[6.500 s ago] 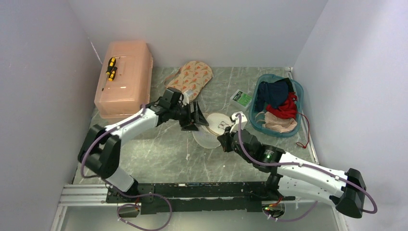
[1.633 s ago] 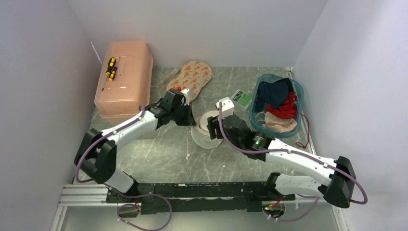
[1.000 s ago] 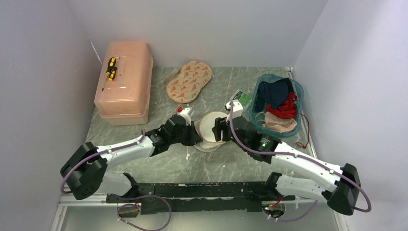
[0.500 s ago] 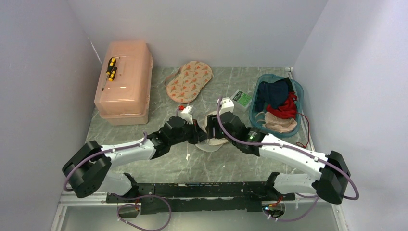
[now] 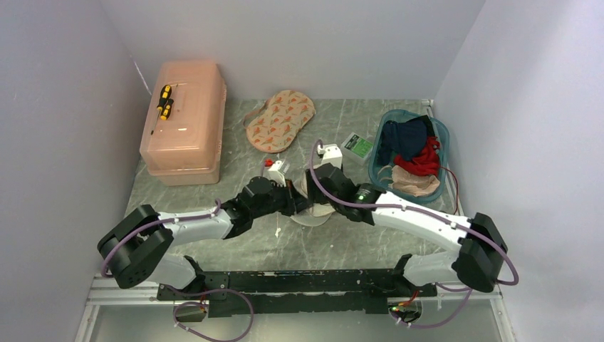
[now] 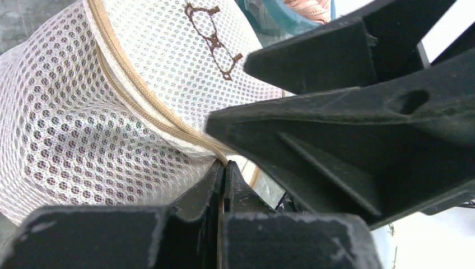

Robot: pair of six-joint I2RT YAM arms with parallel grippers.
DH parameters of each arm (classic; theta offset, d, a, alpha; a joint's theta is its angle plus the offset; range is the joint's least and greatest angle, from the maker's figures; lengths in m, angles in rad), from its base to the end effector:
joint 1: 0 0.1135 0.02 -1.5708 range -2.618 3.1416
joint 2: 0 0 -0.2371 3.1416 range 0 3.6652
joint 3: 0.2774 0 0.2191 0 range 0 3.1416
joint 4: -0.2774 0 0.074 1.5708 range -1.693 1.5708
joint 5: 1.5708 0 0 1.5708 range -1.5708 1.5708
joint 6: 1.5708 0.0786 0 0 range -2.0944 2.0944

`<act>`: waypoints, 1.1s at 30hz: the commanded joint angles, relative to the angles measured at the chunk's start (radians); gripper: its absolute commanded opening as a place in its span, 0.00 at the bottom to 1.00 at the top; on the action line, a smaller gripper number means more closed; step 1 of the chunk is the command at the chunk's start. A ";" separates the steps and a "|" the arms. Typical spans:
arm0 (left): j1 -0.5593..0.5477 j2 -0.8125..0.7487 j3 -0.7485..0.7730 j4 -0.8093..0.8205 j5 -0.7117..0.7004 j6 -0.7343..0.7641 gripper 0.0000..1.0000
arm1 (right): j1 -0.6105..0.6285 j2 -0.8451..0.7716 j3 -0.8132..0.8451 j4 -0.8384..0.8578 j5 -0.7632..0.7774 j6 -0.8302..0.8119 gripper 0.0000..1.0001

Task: Unzip the laundry bag and remove the bra
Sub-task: Unzip the laundry bag at the center of the board, then open the laundry bag at the center of the board.

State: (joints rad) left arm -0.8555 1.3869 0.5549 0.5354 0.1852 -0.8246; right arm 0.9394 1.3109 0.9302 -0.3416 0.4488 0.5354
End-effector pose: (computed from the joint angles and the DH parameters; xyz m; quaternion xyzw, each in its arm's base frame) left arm 0.1908 -0.2417 0.1870 0.0674 0.7994 -0.4907 0.3400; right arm 0.1961 0.2105 0.2243 -0.0885 0.8888 0.1197 0.4334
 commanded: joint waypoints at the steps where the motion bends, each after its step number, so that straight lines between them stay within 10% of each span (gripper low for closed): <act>1: -0.007 -0.027 -0.013 0.035 -0.018 -0.006 0.03 | 0.003 -0.164 -0.097 0.055 0.045 0.000 0.61; 8: -0.006 -0.039 0.013 -0.015 -0.032 -0.001 0.03 | 0.016 -0.444 -0.290 0.159 -0.109 -0.177 0.58; 33: -0.006 -0.103 0.063 -0.093 -0.045 0.012 0.03 | 0.160 -0.164 -0.152 0.153 0.153 -0.366 0.47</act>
State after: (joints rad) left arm -0.8570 1.3178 0.5854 0.4339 0.1513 -0.8276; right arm 1.0946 1.1526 0.7418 -0.2367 0.5938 0.1902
